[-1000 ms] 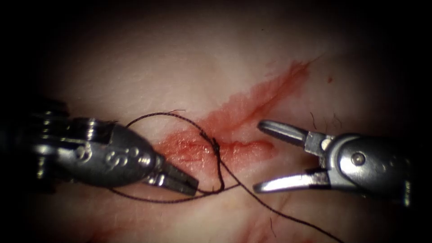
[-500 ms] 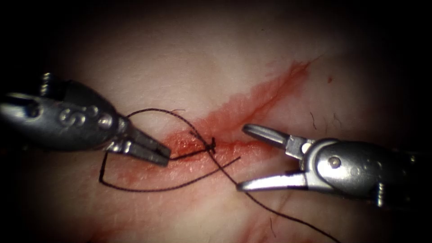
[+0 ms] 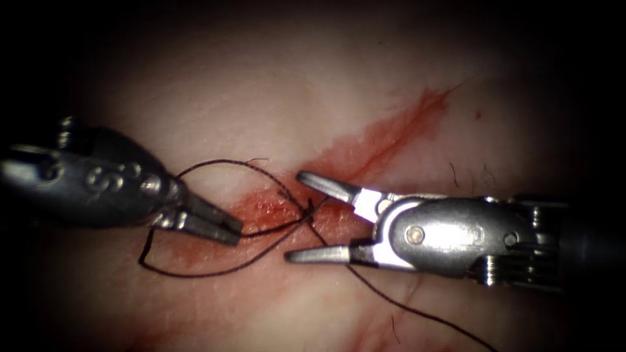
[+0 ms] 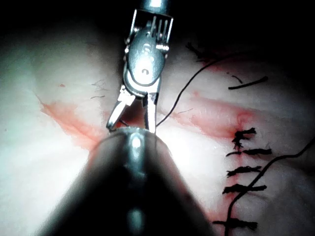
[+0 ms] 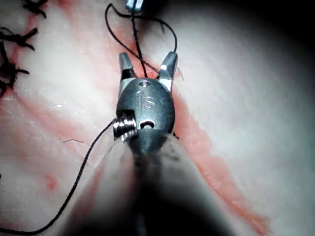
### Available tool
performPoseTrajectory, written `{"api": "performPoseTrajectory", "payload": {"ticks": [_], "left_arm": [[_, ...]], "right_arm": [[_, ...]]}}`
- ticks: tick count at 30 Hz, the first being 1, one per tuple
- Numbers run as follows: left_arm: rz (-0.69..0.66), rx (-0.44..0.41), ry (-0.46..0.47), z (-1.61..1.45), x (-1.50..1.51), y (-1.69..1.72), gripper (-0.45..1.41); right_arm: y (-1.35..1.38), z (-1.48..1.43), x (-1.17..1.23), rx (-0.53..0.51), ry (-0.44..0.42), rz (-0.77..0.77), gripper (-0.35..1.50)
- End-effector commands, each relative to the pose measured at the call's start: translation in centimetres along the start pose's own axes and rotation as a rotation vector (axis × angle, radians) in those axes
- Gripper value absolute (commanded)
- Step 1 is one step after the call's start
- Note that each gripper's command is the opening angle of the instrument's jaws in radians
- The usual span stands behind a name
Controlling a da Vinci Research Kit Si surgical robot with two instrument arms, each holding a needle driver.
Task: Wound Closure
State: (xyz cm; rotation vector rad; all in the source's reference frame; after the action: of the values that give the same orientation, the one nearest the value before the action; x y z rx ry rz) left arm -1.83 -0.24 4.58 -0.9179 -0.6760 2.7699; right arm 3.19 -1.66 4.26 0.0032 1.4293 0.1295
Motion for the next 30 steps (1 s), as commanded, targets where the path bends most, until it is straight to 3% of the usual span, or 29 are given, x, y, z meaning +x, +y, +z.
{"api": "performPoseTrajectory", "payload": {"ticks": [1, 8, 11, 12, 17, 19, 21, 24, 26, 28, 30], "left_arm": [[0.002, 0.0, 0.0, 0.07, 0.02, -0.03, -0.45], [0.002, -0.002, -0.006, 0.09, 0.01, -0.02, -0.45], [-0.001, 0.001, -0.016, 0.11, -0.01, -0.02, -0.45], [-0.001, 0.002, -0.019, 0.12, -0.02, -0.02, -0.45], [-0.002, 0.002, -0.019, 0.12, -0.01, -0.02, -0.45], [-0.002, 0.003, -0.019, 0.12, -0.01, -0.01, -0.45], [-0.002, 0.003, -0.019, 0.12, -0.01, -0.01, -0.45], [-0.003, 0.003, -0.019, 0.12, -0.01, -0.01, -0.45], [-0.009, 0.004, -0.019, 0.13, -0.01, -0.01, -0.45], [-0.009, 0.004, -0.019, 0.13, 0.0, -0.01, -0.45], [-0.009, 0.004, -0.019, 0.13, 0.0, 0.0, -0.45]], "right_arm": [[0.05, 0.09, 0.06, -0.002, 0.003, 0.004, 1.21], [0.02, 0.01, 0.11, 0.007, 0.008, 0.006, 1.23], [0.0, -0.2, 0.22, 0.03, 0.023, 0.115, 1.23], [-0.02, -0.34, 0.33, 0.083, 0.042, 0.246, 1.25], [0.0, -0.43, 0.49, 0.158, 0.118, 0.387, 1.26], [0.08, -0.39, 0.58, 0.135, 0.217, 0.439, 0.93], [0.1, -0.34, 0.57, 0.118, 0.213, 0.441, 0.93], [0.16, -0.09, 0.31, 0.036, 0.184, 0.357, 0.96], [0.16, -0.05, 0.25, 0.033, 0.173, 0.328, 1.01], [0.15, 0.08, 0.03, 0.039, 0.065, 0.21, 1.03], [0.16, 0.12, -0.04, 0.042, 0.033, 0.17, 0.98]]}}
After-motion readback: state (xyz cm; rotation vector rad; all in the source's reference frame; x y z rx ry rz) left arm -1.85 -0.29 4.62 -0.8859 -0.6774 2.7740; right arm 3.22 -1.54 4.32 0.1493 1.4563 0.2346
